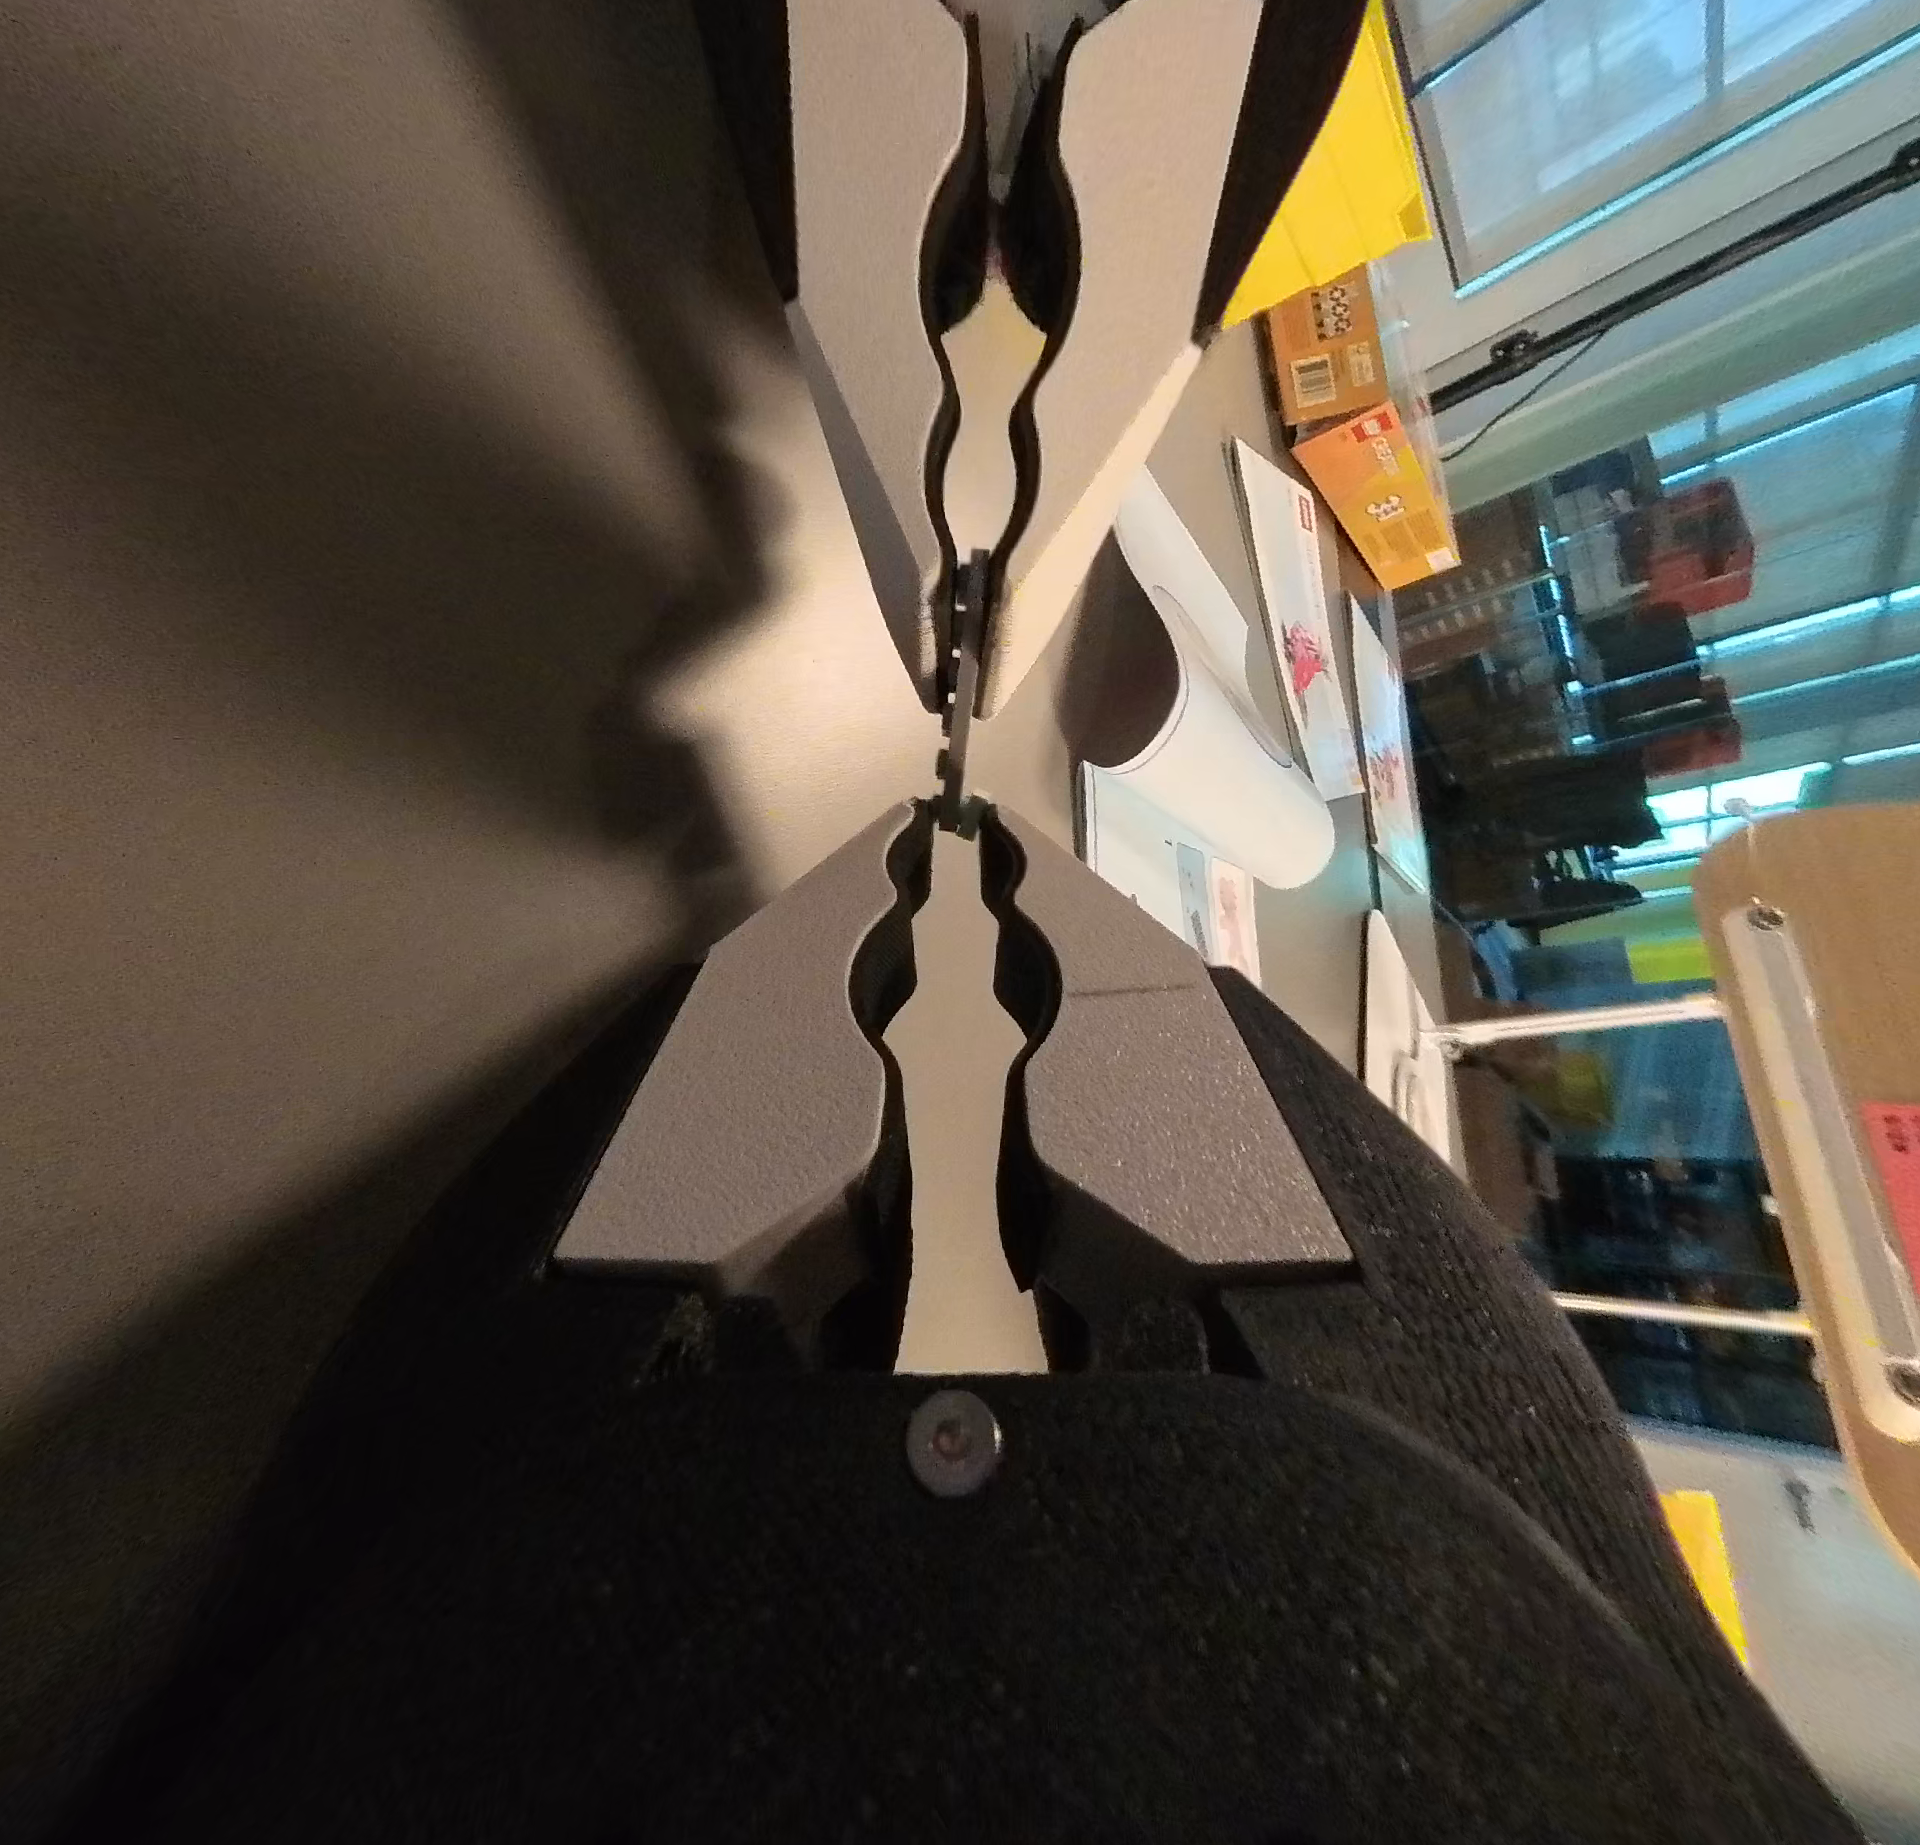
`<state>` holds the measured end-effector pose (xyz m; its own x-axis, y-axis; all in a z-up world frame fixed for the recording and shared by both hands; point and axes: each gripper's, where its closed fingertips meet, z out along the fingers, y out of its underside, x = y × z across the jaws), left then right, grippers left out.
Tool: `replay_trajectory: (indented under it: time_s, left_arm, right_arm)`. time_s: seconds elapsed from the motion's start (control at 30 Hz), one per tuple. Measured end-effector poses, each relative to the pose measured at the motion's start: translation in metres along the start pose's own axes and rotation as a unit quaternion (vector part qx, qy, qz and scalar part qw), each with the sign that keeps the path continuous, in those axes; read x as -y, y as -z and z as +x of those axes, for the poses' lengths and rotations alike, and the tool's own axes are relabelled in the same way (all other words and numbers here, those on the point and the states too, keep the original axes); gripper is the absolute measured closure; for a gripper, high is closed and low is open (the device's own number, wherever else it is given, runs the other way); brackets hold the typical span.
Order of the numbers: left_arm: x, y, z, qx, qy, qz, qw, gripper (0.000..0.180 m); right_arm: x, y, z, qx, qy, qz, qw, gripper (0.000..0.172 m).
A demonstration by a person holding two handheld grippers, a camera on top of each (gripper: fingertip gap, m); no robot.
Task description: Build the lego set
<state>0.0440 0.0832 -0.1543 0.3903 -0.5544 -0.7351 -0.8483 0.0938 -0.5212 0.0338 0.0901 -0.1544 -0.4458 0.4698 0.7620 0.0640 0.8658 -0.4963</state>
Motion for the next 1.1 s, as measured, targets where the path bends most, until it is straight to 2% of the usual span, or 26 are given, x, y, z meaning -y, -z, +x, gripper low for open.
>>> replay_trajectory:
  time_s: [0.33,0.43,0.5,0.57,0.73,1.1]
  left_arm:
    - [-0.004,-0.003,0.002,-0.016,0.029,-0.004,0.999,0.177]
    - [-0.010,-0.007,0.003,-0.006,0.026,-0.020,0.999,0.177]
    - [-0.009,-0.009,0.003,0.002,0.014,-0.026,1.000,0.172]
    - [-0.010,-0.009,0.005,-0.002,0.004,-0.031,0.999,0.177]
    - [-0.007,-0.007,0.004,-0.045,0.083,-0.016,0.995,0.177]
    - [-0.007,-0.007,0.011,-0.077,0.097,-0.014,0.992,0.176]
  right_arm:
    - [-0.004,-0.003,-0.001,-0.008,0.053,-0.050,0.997,0.166]
    - [-0.009,-0.007,0.000,-0.007,0.022,-0.068,0.997,0.166]
    - [-0.002,-0.009,-0.003,0.010,-0.023,-0.048,0.999,0.166]
    - [-0.002,-0.010,-0.003,0.015,-0.037,-0.050,0.998,0.166]
    - [0.001,-0.008,-0.003,0.024,-0.057,-0.040,0.997,0.166]
    - [0.002,-0.007,-0.011,0.021,0.048,-0.064,0.997,0.166]
